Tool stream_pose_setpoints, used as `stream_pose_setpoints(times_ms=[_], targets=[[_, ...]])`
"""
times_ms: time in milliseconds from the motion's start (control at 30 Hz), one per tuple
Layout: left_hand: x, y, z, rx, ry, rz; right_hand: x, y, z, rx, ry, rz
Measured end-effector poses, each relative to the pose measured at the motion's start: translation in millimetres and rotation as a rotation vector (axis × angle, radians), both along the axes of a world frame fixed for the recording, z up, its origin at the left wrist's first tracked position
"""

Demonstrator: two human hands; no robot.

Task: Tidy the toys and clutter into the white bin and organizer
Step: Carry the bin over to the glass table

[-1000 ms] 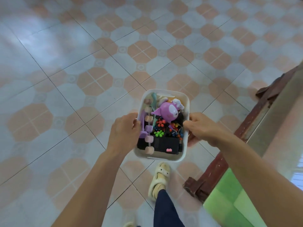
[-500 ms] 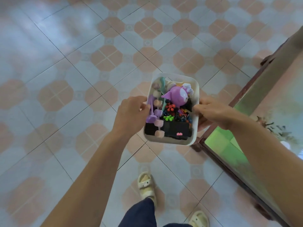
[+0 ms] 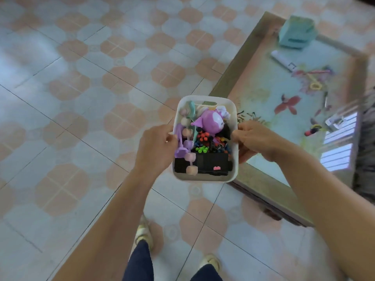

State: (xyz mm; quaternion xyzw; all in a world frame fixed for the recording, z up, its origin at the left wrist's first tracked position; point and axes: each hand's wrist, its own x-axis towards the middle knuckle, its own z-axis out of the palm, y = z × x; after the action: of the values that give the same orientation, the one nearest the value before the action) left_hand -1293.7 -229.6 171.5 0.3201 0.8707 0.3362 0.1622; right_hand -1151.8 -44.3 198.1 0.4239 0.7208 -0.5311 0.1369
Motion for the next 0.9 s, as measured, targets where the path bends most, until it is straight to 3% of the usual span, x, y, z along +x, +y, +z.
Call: stream_pose_setpoints(times_ms=[200,367,633,900], targets=[[111,65,-16,0.015,-0.057,-0.063,129,48,6,0.052,-0.031,-0.133],[155,117,-24,0.047,-0.098,-0.082,186,89,-9,0.022,-0.014,-0.209],[153,235,-59,0.074,-0.189,-0.064,204,176,-51,-0.195,0.063,-0.258],[125,361,-103,0.037,-0.241,-0.052,169,293,-93,-0.166,0.128,-0.352]])
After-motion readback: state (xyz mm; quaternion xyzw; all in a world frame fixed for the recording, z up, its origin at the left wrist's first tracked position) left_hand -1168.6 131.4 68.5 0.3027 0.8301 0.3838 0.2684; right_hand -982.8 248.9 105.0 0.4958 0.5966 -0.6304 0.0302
